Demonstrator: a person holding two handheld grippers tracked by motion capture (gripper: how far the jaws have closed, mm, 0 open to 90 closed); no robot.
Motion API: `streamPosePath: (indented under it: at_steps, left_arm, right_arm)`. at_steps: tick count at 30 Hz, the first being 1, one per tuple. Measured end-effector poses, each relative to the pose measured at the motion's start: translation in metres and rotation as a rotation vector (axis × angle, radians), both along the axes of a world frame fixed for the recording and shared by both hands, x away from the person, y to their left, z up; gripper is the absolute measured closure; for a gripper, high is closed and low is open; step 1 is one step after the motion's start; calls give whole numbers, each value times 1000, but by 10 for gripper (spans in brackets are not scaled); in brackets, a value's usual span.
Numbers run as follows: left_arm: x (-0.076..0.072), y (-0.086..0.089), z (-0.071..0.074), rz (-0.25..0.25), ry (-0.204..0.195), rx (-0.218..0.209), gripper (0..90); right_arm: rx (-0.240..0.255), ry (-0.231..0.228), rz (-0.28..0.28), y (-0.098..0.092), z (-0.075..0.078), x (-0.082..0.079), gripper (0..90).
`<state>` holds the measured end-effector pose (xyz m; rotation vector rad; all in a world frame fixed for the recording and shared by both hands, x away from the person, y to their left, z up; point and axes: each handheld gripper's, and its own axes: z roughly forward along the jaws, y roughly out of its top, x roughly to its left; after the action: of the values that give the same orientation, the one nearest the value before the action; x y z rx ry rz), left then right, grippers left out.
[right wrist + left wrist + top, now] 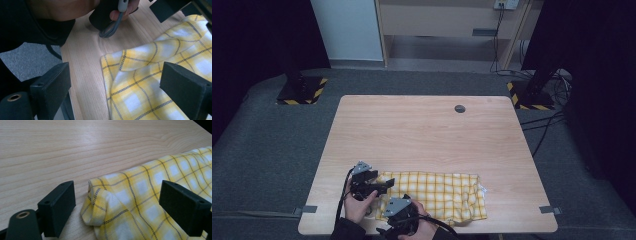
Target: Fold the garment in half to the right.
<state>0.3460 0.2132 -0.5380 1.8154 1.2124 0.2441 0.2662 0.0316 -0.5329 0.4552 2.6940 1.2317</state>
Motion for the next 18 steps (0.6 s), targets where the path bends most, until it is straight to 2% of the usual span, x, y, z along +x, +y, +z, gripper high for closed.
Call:
streamPosePath:
  at_steps: [8, 18]
  left_arm:
    - [1, 1, -2, -2, 20, 19, 126]
    - [-1, -4, -2, -7, 2, 44, 147]
  right_arm:
    - [-15, 0, -5, 4, -5, 1, 107]
    - [-27, 3, -14, 6, -8, 4, 119]
